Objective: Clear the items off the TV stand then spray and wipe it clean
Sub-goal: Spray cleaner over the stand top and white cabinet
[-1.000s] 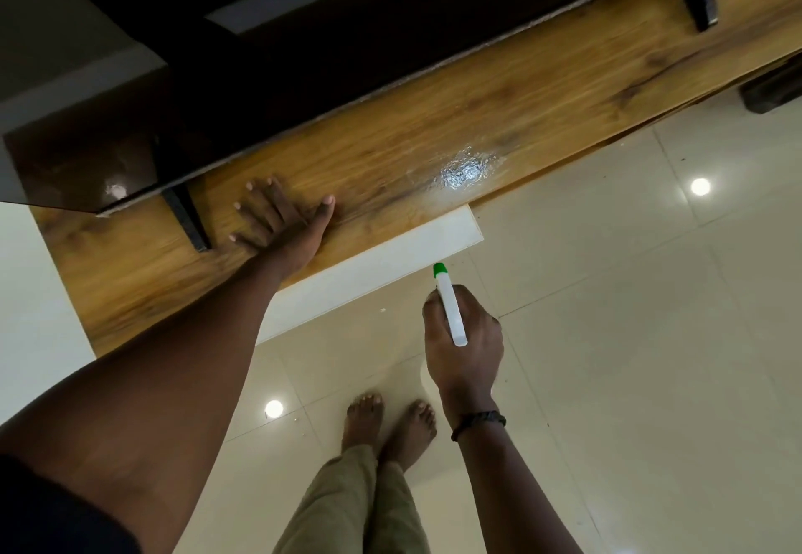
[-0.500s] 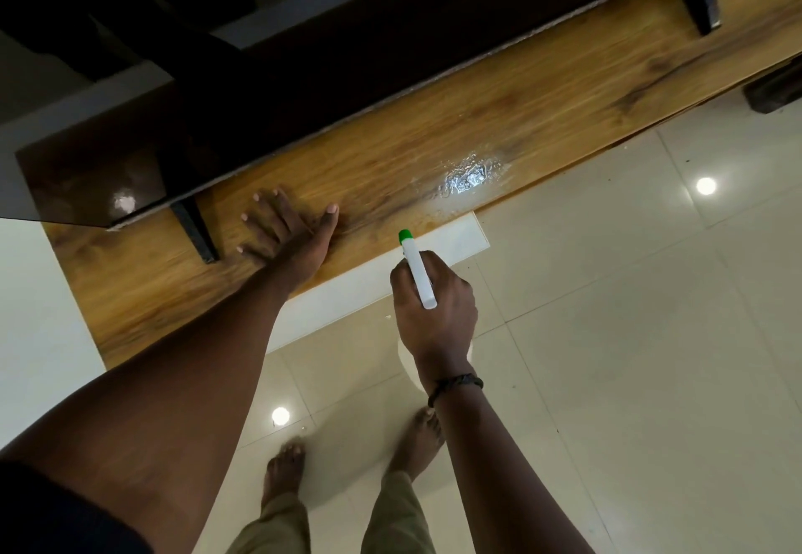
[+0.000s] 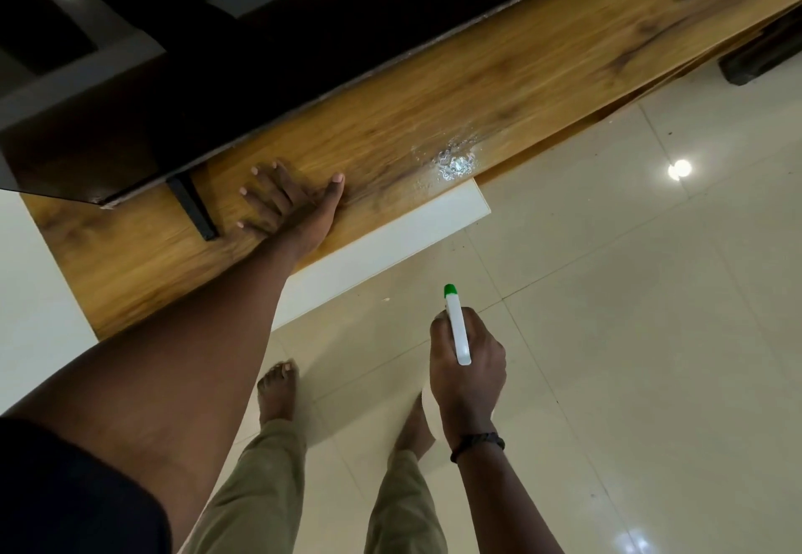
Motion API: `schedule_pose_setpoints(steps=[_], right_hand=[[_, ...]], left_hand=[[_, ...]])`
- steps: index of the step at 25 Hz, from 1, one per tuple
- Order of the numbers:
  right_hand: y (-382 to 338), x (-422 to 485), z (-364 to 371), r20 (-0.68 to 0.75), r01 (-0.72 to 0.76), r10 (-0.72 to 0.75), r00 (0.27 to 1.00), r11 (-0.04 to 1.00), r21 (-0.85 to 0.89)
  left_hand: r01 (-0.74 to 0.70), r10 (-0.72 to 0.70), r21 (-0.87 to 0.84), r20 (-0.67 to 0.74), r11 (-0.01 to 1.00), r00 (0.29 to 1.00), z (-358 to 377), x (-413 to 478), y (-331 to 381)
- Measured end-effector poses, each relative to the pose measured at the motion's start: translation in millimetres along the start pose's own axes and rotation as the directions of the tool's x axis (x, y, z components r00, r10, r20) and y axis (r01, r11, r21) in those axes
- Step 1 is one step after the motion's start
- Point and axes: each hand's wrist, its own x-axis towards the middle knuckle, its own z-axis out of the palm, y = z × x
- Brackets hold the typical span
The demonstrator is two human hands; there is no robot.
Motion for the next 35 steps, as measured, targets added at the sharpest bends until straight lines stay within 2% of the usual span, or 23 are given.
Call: schedule_pose_setpoints(steps=[6, 8, 11, 13, 15, 16, 19, 22, 24, 29, 35], right_hand=[[-3.6, -44.5, 32.0, -0.008, -0.035, 0.035, 0.999, 0.996, 0.083], [-11.5, -61.4, 44.9, -0.013, -0.024, 0.025, 1.0, 0.995, 0.096], [-25.6, -81.2, 62.3, -0.028, 0.08, -0.078, 0.997, 0.992, 0.093], [-36.7, -90.1, 72.5, -0.012, 0.119, -0.118, 0.993, 0.988, 0.102], [-48.0, -92.8, 82.1, 0.03, 0.099, -0.102, 0.994, 0.991, 0.093], [-54.3, -93.3, 88.1, 0.045, 0.101, -0.104, 0.994, 0.992, 0.073], [-72.8, -91.8, 103.3, 0.059, 0.144, -0.147, 0.987, 0.988, 0.053], [-90.8, -85.0, 119.5, 0.043, 0.219, -0.219, 0.975, 0.976, 0.02], [-101.6, -77.6, 129.4, 0.018, 0.214, -0.215, 0.977, 0.977, 0.02], [-125.7, -72.4, 146.5, -0.079, 0.105, -0.101, 0.992, 0.993, 0.045], [-121.6, -82.8, 138.8, -0.17, -0.158, 0.184, 0.968, 0.975, 0.154]], left_hand=[[-0.013, 0.014, -0.051, 0.008, 0.999, 1.0, 1.2, 4.8, -0.4], [-0.06, 0.06, -0.064, -0.004, 0.996, 0.998, -0.5, 1.3, -9.4], [-0.331, 0.328, -0.057, -0.059, 0.942, 0.943, -11.4, -15.5, -60.1], [-0.508, 0.517, 0.102, -0.095, 0.855, 0.851, -25.0, -35.9, -119.1], [-0.529, 0.583, 0.3, -0.127, 0.794, 0.802, -43.5, -45.7, -176.4], [-0.489, 0.562, 0.349, -0.147, 0.799, 0.814, -55.1, -46.1, -201.7], [-0.333, 0.416, 0.357, -0.19, 0.873, 0.889, -82.5, -35.0, -258.9], [-0.232, 0.275, 0.322, -0.095, 0.918, 0.957, -101.0, -13.7, -288.1], [-0.212, 0.226, 0.307, -0.01, 0.928, 0.974, -101.1, -4.8, -290.1], [-0.183, 0.17, 0.275, 0.069, 0.944, 0.983, -107.2, -2.8, -283.7], [-0.205, 0.179, 0.259, 0.123, 0.944, 0.976, -116.5, -5.7, -279.5]])
